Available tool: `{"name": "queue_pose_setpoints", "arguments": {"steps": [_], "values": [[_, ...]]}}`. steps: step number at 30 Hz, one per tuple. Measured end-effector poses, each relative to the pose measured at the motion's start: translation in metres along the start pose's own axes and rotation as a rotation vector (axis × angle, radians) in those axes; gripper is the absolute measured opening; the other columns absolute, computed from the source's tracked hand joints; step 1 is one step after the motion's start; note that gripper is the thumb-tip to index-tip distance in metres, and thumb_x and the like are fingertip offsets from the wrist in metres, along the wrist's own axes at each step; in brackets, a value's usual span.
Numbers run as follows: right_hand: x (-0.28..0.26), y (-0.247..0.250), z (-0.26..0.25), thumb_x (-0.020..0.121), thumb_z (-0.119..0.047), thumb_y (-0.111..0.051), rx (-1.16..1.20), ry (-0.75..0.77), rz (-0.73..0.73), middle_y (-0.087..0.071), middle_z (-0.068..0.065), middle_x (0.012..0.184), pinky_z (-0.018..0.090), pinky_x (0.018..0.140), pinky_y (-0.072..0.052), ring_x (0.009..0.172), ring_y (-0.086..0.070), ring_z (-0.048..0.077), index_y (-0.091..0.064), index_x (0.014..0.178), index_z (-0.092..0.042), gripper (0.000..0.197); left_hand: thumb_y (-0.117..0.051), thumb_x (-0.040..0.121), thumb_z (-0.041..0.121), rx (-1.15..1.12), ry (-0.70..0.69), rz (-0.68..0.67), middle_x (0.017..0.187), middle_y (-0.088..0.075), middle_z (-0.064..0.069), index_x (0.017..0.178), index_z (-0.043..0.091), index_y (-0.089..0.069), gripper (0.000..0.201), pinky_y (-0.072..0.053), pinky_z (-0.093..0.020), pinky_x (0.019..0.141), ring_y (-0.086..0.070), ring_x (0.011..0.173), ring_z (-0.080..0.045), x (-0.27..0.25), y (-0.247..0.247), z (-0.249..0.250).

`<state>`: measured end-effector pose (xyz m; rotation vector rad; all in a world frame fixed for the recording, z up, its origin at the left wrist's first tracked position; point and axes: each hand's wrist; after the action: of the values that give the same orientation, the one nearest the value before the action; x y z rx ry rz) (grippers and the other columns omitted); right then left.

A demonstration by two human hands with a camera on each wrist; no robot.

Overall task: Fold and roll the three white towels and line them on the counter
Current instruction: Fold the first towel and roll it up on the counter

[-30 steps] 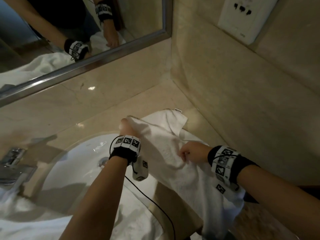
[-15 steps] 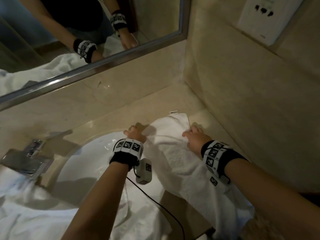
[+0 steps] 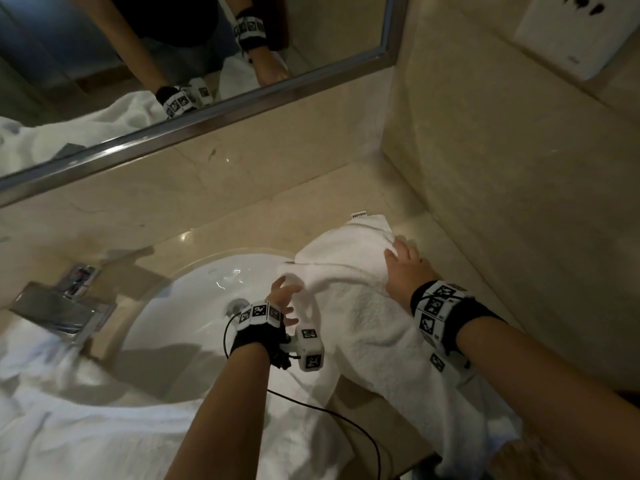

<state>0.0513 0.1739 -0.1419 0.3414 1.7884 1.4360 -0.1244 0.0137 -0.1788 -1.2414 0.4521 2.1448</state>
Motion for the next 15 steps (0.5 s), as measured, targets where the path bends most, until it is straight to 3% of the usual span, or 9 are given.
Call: {"name": "queue_pose_setpoints", "arguments": {"steps": [2,4,6,7,9,11,13,15], "values": [[-0.001,-0.001,0.001,0.091,-0.022,-0.048,0.000,0.009,0.015,-0.012,0.010,0.152,0.041,0.105,-0.031,0.136,-0.021,0.031,-0.028,0.141,-0.013,0.055,-0.058,0.090,0.026,-0.098,0.045,0.006,0.152,-0.024,-0.012,0.146,0.029,-0.024,0.066,-0.043,-0.050,0.093,-0.033,0.134,-0.037,0.005,0.001,0.000],[-0.002,-0.002,0.002,0.090,-0.020,-0.048,0.027,0.013,-0.004,-0.014,0.009,0.150,0.042,0.103,-0.034,0.131,-0.027,0.031,-0.030,0.139,-0.015,0.053,-0.057,0.084,0.050,-0.150,0.177,-0.044,0.149,-0.032,-0.015,0.146,0.013,-0.026,0.078,-0.046,-0.041,0.081,-0.037,0.134,-0.034,0.008,0.001,-0.004],[-0.003,-0.002,0.003,0.089,-0.016,-0.047,0.065,0.017,-0.027,-0.015,0.009,0.149,0.042,0.102,-0.036,0.127,-0.030,0.031,-0.031,0.138,-0.015,0.052,-0.047,0.085,0.060,-0.188,0.247,-0.115,0.148,-0.032,-0.018,0.145,0.004,-0.024,0.085,-0.040,-0.038,0.093,-0.032,0.137,-0.032,0.009,-0.002,-0.008],[-0.003,-0.002,0.003,0.090,-0.015,-0.047,0.067,0.021,-0.036,-0.015,0.009,0.148,0.041,0.102,-0.036,0.127,-0.030,0.031,-0.030,0.139,-0.015,0.052,-0.044,0.088,0.058,-0.183,0.233,-0.113,0.147,-0.033,-0.021,0.144,0.002,-0.027,0.081,-0.033,-0.039,0.103,-0.029,0.138,-0.032,0.010,-0.005,-0.011],[-0.005,-0.002,0.004,0.089,-0.014,-0.048,0.059,0.025,-0.040,-0.015,0.009,0.148,0.041,0.101,-0.037,0.127,-0.030,0.031,-0.030,0.139,-0.015,0.053,-0.046,0.090,0.054,-0.147,0.205,-0.095,0.130,-0.051,-0.027,0.129,-0.003,-0.050,0.069,-0.026,-0.041,0.113,-0.031,0.137,-0.034,0.012,-0.012,-0.018],[-0.007,-0.001,0.002,0.089,-0.014,-0.050,0.045,0.022,-0.029,-0.017,0.009,0.147,0.041,0.099,-0.038,0.127,-0.031,0.031,-0.031,0.138,-0.014,0.053,-0.051,0.088,0.053,-0.132,0.144,-0.051,0.109,-0.064,-0.023,0.108,0.003,-0.065,0.056,-0.039,-0.044,0.104,-0.051,0.120,-0.035,0.023,-0.013,-0.027],[-0.008,0.001,0.000,0.087,-0.014,-0.052,0.000,0.015,0.000,-0.019,0.010,0.147,0.040,0.098,-0.037,0.126,-0.031,0.030,-0.035,0.135,-0.013,0.051,-0.052,0.087,0.047,-0.223,0.055,-0.014,0.098,-0.062,-0.016,0.099,0.011,-0.063,0.040,-0.048,-0.040,0.083,-0.060,0.090,-0.032,0.027,-0.011,-0.029],[-0.008,0.005,-0.007,0.085,-0.014,-0.055,-0.063,0.017,0.041,-0.020,0.010,0.147,0.039,0.100,-0.034,0.127,-0.030,0.030,-0.040,0.131,-0.013,0.048,-0.051,0.086,0.036,-0.363,0.005,-0.052,0.099,-0.062,-0.017,0.105,0.009,-0.062,0.035,-0.047,-0.041,0.086,-0.059,0.091,-0.032,0.005,-0.009,-0.021]]}}
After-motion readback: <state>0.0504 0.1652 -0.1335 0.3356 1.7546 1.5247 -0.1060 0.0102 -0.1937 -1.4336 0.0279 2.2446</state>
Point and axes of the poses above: each hand's wrist, its own x-axis towards the middle knuckle, its own y-axis out of the back of the hand, z = x × y
